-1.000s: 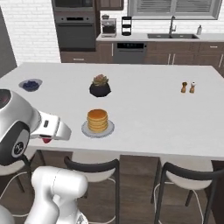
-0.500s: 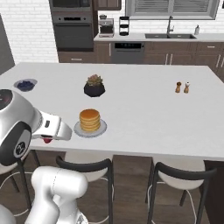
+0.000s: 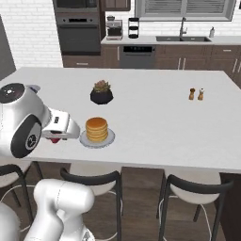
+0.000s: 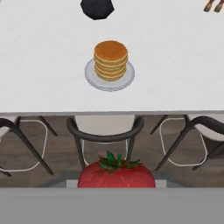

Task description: Take the strawberry from the fridge and place it on top of the pancake, located on the dining counter.

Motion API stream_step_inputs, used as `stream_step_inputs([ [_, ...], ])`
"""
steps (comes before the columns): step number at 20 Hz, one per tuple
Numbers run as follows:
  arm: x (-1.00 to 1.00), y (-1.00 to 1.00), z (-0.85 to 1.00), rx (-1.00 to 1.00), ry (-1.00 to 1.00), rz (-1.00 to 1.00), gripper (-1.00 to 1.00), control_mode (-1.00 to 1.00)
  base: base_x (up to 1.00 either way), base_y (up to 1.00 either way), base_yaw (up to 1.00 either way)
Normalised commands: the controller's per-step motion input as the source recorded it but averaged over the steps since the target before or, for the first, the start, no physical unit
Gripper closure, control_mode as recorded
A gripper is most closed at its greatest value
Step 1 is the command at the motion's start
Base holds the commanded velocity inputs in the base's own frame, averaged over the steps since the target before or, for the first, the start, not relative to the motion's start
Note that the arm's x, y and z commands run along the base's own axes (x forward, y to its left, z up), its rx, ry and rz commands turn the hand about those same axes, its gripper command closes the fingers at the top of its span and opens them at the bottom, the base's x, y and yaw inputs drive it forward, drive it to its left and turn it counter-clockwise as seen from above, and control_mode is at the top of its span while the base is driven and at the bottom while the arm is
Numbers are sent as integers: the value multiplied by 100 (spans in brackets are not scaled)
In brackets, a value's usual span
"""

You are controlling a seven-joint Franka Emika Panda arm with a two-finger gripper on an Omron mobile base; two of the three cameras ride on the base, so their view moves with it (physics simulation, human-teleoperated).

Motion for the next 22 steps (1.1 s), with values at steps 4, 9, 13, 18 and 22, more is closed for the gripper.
stream_step_inputs([
  [4,98,7,25,-1,14,12,100,-100,0,0,0],
  [9,100,8,-1,0,15,7,100,-100,0,0,0],
  [13,100,10,-44,0,8,1,100,-100,0,0,0],
  [18,100,1,-61,0,6,0,100,-100,0,0,0],
  [22,100,0,-57,0,0,0,100,-100,0,0,0],
])
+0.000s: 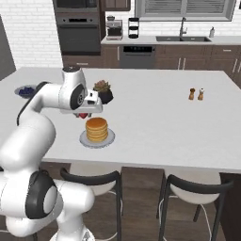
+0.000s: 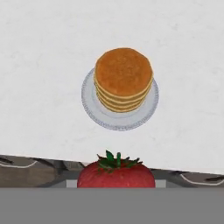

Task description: Take the strawberry from the fridge and place it on top of the pancake, located on the dining counter.

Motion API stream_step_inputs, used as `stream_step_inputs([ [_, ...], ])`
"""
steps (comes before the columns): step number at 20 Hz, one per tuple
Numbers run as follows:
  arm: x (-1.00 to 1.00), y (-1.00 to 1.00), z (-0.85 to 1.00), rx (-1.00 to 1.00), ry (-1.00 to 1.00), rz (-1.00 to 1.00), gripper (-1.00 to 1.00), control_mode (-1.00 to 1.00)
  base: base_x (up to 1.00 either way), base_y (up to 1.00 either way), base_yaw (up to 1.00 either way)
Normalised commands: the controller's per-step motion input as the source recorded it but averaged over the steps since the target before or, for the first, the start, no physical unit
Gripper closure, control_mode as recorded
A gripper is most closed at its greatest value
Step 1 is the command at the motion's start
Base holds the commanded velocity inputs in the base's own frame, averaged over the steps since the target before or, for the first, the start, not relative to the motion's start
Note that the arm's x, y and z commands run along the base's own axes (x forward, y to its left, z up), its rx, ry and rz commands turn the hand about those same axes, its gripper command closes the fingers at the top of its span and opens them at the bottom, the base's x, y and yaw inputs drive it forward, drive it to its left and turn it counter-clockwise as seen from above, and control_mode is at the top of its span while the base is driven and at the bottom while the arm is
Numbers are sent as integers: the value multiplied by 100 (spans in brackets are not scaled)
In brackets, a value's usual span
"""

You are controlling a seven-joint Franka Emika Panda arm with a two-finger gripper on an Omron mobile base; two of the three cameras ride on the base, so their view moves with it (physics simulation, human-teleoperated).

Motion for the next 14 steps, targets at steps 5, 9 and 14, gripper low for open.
stream_step_inputs([
  [5,100,8,-20,0,0,0,100,-100,0,0,0],
  [9,83,11,-31,-3,-5,0,100,-100,0,0,0],
  [14,74,3,-54,-7,-2,0,100,-100,0,0,0],
])
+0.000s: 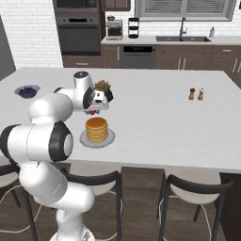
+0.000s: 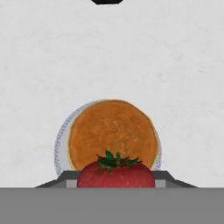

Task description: Take the strawberry from the fridge and place it on top of the pancake, located on the dining counter.

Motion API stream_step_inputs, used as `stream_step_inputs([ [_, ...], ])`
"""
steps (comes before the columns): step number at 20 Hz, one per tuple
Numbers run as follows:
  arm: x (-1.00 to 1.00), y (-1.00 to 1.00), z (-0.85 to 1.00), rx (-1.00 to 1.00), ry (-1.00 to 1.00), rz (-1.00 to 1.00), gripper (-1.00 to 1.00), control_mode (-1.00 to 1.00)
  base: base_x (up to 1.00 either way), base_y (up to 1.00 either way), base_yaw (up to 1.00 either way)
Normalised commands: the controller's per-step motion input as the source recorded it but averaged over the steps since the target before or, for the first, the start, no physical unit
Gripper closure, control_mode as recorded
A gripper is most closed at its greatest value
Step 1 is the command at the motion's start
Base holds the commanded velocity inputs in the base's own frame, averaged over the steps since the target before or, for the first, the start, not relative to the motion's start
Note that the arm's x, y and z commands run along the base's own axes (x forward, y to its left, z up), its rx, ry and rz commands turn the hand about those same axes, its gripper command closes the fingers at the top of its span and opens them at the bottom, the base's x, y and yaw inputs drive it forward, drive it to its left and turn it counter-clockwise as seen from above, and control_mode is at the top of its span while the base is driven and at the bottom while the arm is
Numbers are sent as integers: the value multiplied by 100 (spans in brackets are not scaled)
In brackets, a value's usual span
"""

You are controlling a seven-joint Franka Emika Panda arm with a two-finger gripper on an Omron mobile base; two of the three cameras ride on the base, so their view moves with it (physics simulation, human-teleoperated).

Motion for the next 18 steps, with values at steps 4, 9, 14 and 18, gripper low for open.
stream_step_inputs([
  [4,22,0,-36,-3,3,0,100,-100,0,0,0],
  [9,-14,-2,-7,3,0,0,100,-100,0,0,0],
  [14,-22,-5,0,7,2,-1,100,-100,0,0,0],
  [18,-1,-1,-9,0,2,0,100,-100,0,0,0],
])
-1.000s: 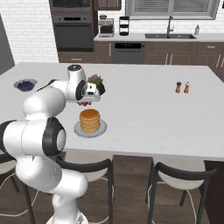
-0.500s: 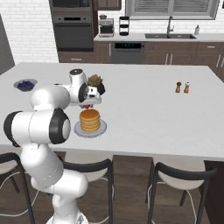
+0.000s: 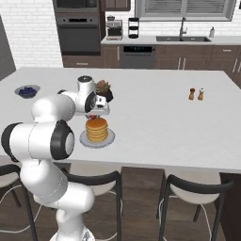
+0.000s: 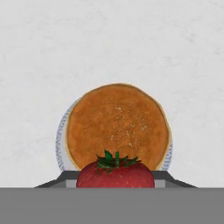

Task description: Take the strawberry from the fridge and place it on top of the pancake, located on the dining counter.

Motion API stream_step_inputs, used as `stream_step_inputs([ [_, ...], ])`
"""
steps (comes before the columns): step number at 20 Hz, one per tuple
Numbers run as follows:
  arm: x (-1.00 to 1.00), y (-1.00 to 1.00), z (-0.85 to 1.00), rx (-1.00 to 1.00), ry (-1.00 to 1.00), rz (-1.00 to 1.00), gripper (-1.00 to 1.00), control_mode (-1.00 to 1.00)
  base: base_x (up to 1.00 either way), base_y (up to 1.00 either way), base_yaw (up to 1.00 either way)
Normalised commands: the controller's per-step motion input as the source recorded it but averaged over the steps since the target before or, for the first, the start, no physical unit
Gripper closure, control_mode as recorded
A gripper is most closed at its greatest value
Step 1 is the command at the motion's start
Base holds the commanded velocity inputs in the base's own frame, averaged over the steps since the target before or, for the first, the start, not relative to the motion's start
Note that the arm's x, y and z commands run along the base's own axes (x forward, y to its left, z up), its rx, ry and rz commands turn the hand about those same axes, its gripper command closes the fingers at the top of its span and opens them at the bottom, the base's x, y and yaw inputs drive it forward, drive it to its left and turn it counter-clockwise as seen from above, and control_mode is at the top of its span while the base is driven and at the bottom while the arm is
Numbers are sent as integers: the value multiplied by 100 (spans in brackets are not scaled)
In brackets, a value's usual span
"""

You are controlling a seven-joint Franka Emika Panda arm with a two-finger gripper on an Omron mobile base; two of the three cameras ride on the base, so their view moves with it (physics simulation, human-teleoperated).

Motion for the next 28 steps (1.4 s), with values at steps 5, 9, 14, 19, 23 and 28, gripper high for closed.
stream_step_inputs([
  [5,1,0,-23,0,4,0,100,-100,0,0,0],
  [9,23,0,-21,0,0,0,100,-100,0,0,0],
  [14,51,0,-4,0,0,0,100,-100,0,0,0],
  [19,11,0,-17,0,0,0,100,-100,0,0,0],
  [23,-1,0,-2,0,0,0,100,-100,0,0,0],
  [28,0,0,6,0,0,0,100,-100,0,0,0],
])
